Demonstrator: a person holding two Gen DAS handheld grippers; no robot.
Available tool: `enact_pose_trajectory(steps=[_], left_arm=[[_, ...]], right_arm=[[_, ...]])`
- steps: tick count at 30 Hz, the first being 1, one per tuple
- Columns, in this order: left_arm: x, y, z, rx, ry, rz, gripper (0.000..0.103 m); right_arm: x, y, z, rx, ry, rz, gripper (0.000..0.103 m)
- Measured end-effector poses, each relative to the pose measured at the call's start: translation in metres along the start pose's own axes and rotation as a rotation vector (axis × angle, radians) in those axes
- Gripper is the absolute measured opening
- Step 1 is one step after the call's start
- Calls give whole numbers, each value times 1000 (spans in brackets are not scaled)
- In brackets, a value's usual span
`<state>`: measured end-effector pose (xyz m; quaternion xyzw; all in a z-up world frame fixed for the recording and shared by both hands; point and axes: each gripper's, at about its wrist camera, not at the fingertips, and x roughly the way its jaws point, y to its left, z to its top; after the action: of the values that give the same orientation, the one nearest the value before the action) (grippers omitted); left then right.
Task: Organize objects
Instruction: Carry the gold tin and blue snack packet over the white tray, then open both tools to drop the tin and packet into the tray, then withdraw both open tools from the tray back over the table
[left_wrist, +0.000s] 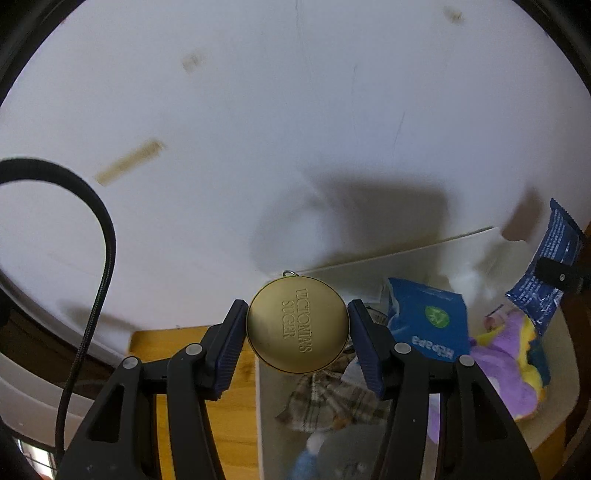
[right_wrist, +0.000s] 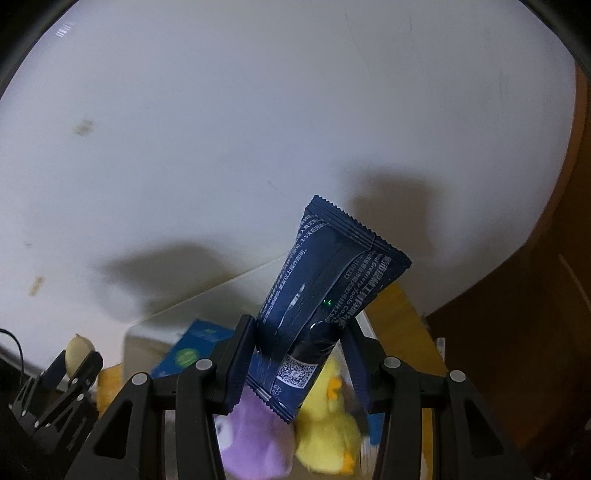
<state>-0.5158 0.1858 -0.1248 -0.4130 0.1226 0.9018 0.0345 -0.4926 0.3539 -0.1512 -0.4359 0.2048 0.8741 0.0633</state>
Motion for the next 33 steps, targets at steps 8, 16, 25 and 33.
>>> enact_pose_trajectory(steps=[8, 16, 25, 33], left_arm=[[38, 5, -13, -43, 87, -80, 59], [27, 22, -15, -94, 82, -165, 83], [-14, 29, -3, -90, 30, -135, 83], [-81, 54, -7, -77, -24, -91, 83]], right_arm=[[50, 16, -3, -87, 17, -56, 49], [66, 20, -9, -88, 115, -1, 65], [17, 23, -6, -124, 28, 39, 65], [-47, 26, -12, -194, -40, 53, 65]])
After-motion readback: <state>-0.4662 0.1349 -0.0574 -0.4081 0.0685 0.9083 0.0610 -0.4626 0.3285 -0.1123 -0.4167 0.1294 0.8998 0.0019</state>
